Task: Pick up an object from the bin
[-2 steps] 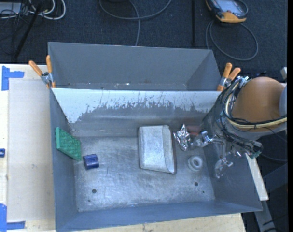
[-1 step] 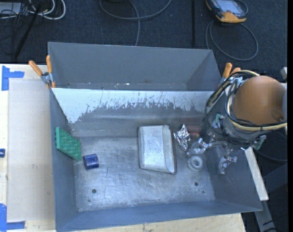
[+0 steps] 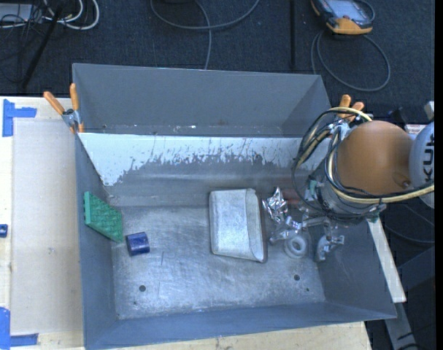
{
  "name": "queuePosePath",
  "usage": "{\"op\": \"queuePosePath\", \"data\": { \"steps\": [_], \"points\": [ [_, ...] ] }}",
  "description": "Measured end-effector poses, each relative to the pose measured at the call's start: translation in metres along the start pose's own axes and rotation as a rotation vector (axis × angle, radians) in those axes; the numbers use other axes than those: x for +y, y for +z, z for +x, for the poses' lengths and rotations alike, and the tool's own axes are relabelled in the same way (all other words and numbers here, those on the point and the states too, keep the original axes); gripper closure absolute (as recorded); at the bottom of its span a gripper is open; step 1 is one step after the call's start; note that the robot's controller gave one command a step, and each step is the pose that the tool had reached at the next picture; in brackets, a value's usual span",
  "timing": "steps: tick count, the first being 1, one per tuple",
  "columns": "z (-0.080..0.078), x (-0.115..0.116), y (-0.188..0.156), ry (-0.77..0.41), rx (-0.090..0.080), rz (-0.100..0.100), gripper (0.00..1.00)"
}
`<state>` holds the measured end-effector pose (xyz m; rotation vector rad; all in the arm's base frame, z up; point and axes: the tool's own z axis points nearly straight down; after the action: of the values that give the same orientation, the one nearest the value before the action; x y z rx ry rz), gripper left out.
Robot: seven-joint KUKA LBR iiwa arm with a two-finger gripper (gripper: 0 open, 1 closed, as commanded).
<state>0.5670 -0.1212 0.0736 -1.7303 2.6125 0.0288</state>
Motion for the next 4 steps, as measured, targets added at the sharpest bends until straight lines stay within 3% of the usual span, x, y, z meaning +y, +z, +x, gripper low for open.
{"op": "queuePosePath", "data": {
  "steps": [1, 2, 4],
  "points": [
    [-0.005, 0.002, 0.000, -0.002, 0.010, 0.005, 0.00],
    [-0.001, -0.001, -0.002, 0.003, 0.015, 0.010, 1.00],
    [-0.006, 0.000, -0.043, 0.010, 0.015, 0.011, 1.00]
  ]
}}
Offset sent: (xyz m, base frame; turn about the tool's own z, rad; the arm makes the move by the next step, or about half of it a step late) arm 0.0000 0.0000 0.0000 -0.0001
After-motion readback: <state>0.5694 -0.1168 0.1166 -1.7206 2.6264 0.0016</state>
